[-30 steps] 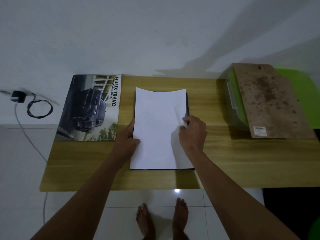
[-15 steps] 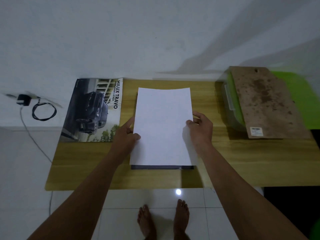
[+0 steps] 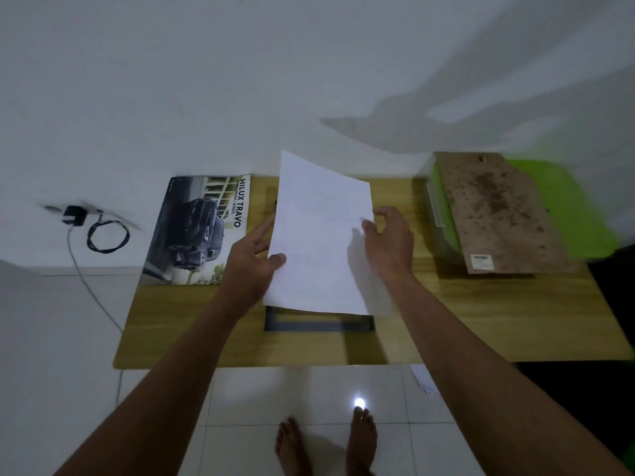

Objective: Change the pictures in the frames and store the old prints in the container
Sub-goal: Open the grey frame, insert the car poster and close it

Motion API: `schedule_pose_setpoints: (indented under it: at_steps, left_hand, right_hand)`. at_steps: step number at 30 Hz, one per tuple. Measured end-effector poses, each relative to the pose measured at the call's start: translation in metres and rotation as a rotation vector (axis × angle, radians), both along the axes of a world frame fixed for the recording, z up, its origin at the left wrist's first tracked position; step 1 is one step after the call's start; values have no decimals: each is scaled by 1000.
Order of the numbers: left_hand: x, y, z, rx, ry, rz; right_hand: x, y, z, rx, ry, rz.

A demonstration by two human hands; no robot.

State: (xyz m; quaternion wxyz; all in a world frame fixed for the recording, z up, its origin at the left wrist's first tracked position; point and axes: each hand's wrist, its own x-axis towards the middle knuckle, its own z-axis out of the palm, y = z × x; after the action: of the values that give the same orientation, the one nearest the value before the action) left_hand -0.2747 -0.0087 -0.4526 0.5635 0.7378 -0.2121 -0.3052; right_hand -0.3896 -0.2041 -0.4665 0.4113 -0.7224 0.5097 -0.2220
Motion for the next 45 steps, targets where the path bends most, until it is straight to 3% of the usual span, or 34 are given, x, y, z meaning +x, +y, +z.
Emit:
schedule_pose_setpoints:
  at_steps: [2, 7, 13, 20, 25, 28, 33, 45]
  left_hand:
    - [-8, -3, 12, -22, -98, -24]
    - [-27, -13, 33, -11, -254, -84]
    - [-52, -22, 44, -29, -301, -156]
    - [-71, -37, 38, -34, -98, -71]
    - [-57, -50, 30, 155, 126, -25]
    - [-64, -55, 31, 143, 263, -100]
    - [-68, -49, 14, 129, 302, -114]
    - [-144, -30, -26, 259, 111, -147]
  right_hand:
    - [8, 5, 20, -73, -8, 114]
    - [31, 23, 66, 85, -43, 260]
    - [21, 21, 90, -18, 25, 184]
    - [-22, 5, 109, -59, -81, 57]
    - [-71, -16, 122, 310, -377, -52]
    - [-101, -24, 115, 376, -375, -47]
    - [-140, -34, 81, 328, -250, -51]
    - [-212, -29, -20, 369, -75, 230]
